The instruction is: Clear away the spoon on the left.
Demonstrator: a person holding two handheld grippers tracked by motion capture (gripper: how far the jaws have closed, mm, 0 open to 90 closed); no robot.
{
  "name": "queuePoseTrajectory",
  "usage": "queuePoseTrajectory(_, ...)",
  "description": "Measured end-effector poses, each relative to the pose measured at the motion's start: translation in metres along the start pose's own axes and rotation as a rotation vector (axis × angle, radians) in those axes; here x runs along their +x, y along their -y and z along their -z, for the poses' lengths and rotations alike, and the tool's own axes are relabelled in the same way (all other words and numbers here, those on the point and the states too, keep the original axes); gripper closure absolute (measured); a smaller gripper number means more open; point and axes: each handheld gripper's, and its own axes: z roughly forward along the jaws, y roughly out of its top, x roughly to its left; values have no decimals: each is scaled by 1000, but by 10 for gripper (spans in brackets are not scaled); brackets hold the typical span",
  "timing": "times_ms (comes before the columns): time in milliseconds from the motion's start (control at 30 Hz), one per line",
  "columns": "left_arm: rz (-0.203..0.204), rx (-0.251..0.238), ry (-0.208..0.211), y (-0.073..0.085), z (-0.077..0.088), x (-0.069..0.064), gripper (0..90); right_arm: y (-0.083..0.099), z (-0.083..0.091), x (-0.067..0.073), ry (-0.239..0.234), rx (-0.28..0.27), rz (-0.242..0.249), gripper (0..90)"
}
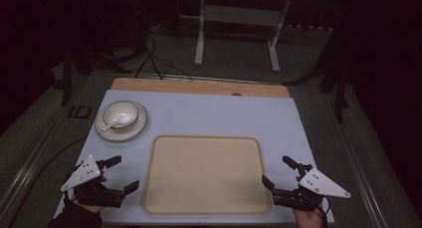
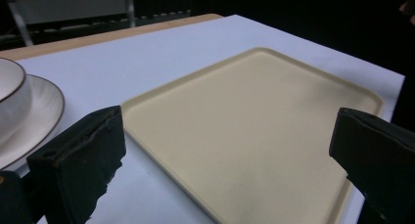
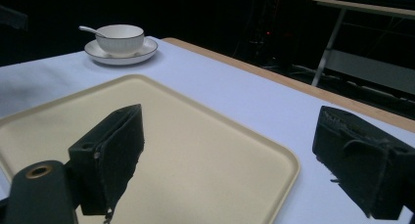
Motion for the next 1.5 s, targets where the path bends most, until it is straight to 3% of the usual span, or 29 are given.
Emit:
queuePoseTrajectory(433, 19, 11, 36, -5, -3, -2, 12, 0, -1, 5, -28, -1, 27, 119)
queuePoseTrajectory(567, 18, 17, 73, -12, -4, -8, 13, 2, -1, 2, -25, 5, 15, 118)
queuePoseTrajectory(667, -17, 20, 68, -16, -7, -14, 13, 2, 0, 0, -27, 1, 4, 118)
queuePoseTrajectory(967, -47, 18, 66, -29, -6, -19, 14, 1, 1, 2, -21, -6, 7, 118)
queuePoseTrajectory(1133, -41, -2, 77, -40, -2, -16, 14, 0, 0, 4, -16, -10, 17, 118)
queuePoseTrajectory(1233, -59, 7, 80, -45, -2, -17, 14, -1, 0, 5, -17, -13, 26, 118)
queuePoseTrajectory(1300, -81, 13, 74, -49, -2, -17, 14, -1, 0, 5, -19, -11, 30, 118)
queuePoseTrajectory(1500, -86, -10, 52, -59, 3, -10, 21, -1, 1, 5, -22, -22, 26, 118)
